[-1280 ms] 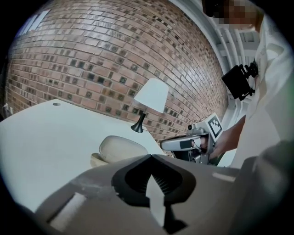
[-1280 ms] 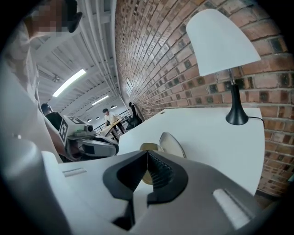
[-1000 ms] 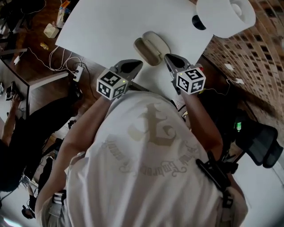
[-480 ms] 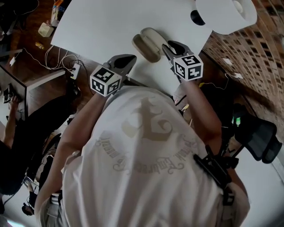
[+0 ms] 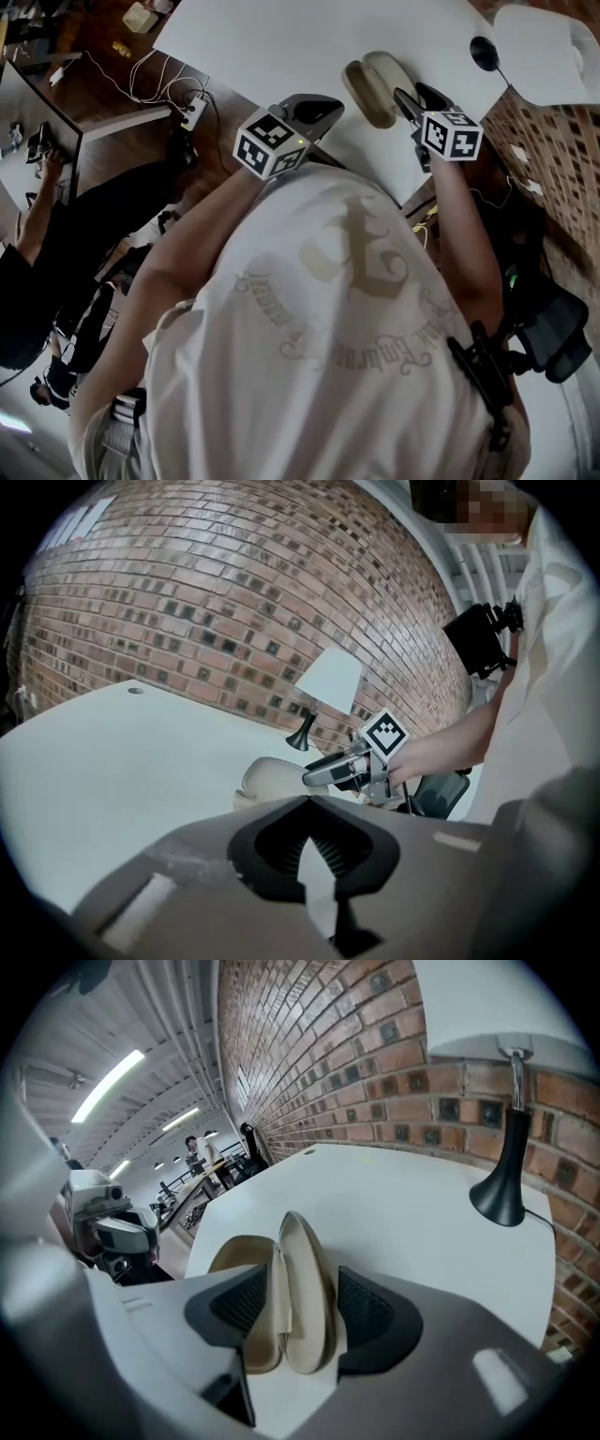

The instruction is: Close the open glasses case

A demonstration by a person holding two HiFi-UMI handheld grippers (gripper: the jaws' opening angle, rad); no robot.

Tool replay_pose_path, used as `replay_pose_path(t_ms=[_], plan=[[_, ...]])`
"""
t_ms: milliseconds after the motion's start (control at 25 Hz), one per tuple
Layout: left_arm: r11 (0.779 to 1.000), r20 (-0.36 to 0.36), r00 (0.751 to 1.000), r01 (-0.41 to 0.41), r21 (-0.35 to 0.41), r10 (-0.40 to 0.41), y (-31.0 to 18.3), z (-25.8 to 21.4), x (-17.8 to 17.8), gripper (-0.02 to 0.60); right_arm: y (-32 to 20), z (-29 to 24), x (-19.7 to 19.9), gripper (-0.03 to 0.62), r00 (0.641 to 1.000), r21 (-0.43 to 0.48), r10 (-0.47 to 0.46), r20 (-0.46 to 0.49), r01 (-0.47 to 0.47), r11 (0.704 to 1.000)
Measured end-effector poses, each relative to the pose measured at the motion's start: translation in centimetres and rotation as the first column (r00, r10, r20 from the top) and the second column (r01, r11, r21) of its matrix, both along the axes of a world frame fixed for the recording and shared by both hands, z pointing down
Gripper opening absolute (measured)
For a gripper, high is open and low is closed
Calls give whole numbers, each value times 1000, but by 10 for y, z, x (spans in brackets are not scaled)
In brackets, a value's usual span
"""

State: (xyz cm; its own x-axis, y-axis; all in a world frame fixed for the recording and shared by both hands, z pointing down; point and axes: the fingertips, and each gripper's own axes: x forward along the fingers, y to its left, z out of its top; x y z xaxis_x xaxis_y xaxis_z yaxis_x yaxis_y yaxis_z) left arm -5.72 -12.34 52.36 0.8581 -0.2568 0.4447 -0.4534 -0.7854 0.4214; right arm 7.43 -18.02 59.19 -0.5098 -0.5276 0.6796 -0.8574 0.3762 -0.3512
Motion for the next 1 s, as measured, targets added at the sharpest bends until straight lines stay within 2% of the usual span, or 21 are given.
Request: replay_pose_path(t_ms=[440,480,640,720,1000], plan=[[1000,-4,1000,15,-9,-15,-1,1,-7,6,-2,23,1,250,989,-108,81,123,-68,992],[1000,-4,1000,15,-10,-15,-1,1,-7,6,-2,24,1,242,989,-112,86,123,-72,991],[1000,-11,1000,6,-7,-6,0,-3,-9,6,1,26,9,131,989,-118,115,93,-104,988],[1000,-13,1000,0,-5,0,2,-3,-8,6,4,26,13,99,988,-117,126,93,-114,987],[1000,-16,1000,-25,-8,25,4,-2,0,6,6,23,35,97,974,-113,200,110,-187,976]])
